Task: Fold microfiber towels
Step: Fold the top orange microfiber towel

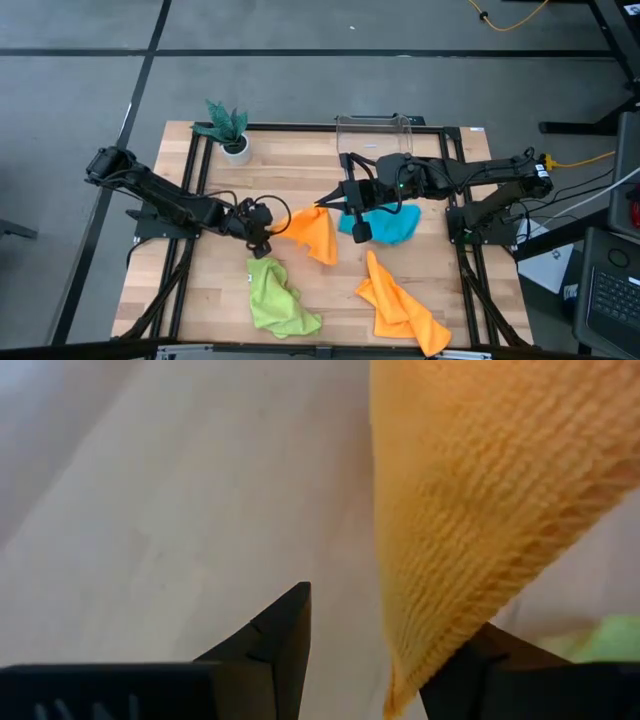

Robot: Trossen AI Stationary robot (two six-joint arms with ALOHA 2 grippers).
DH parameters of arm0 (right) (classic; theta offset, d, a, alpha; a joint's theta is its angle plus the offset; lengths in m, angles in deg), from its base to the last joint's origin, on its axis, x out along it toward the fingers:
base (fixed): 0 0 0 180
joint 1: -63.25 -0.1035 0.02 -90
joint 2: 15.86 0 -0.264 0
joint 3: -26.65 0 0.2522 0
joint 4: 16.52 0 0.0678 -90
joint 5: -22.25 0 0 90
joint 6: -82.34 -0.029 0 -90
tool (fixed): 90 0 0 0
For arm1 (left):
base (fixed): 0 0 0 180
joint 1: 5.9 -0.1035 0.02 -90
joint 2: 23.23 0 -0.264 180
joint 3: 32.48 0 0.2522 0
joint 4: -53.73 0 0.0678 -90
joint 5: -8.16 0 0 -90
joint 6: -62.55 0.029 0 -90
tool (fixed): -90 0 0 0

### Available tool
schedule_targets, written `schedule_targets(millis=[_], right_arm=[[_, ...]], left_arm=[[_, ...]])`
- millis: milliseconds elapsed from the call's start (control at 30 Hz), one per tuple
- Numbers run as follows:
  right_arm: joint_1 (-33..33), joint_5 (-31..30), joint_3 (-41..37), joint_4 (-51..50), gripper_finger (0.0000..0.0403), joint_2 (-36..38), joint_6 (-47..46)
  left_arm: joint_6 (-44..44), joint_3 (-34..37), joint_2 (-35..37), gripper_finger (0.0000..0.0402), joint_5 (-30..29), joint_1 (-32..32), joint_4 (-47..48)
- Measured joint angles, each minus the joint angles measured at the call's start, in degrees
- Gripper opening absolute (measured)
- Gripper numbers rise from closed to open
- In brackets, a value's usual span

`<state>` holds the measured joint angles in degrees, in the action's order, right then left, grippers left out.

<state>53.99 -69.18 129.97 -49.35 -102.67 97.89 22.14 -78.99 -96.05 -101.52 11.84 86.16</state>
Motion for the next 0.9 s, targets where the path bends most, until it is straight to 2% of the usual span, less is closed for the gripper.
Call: schedule_targets(millis=[367,467,667,900], right_arm=[[0.0,0.0,0.0,-0.3,0.001,0.0,0.0],[0.0,0.0,0.0,-1.9,0.001,0.0,0.0],[0.0,0.0,0.0,-3.4,0.001,0.0,0.0],[0.0,0.0,0.0,-4.3,0.001,0.0,0.0]], left_arm=[[0.0,0.0,0.0,0.0145,4.0,0.0,2.7],[0.0,0.0,0.0,0.0135,2.2,0.0,5.8],[0.4,0.0,0.0,0.0088,0.3,0.0,5.5],[0.4,0.0,0.2,0.0007,-0.4,0.0,4.0]])
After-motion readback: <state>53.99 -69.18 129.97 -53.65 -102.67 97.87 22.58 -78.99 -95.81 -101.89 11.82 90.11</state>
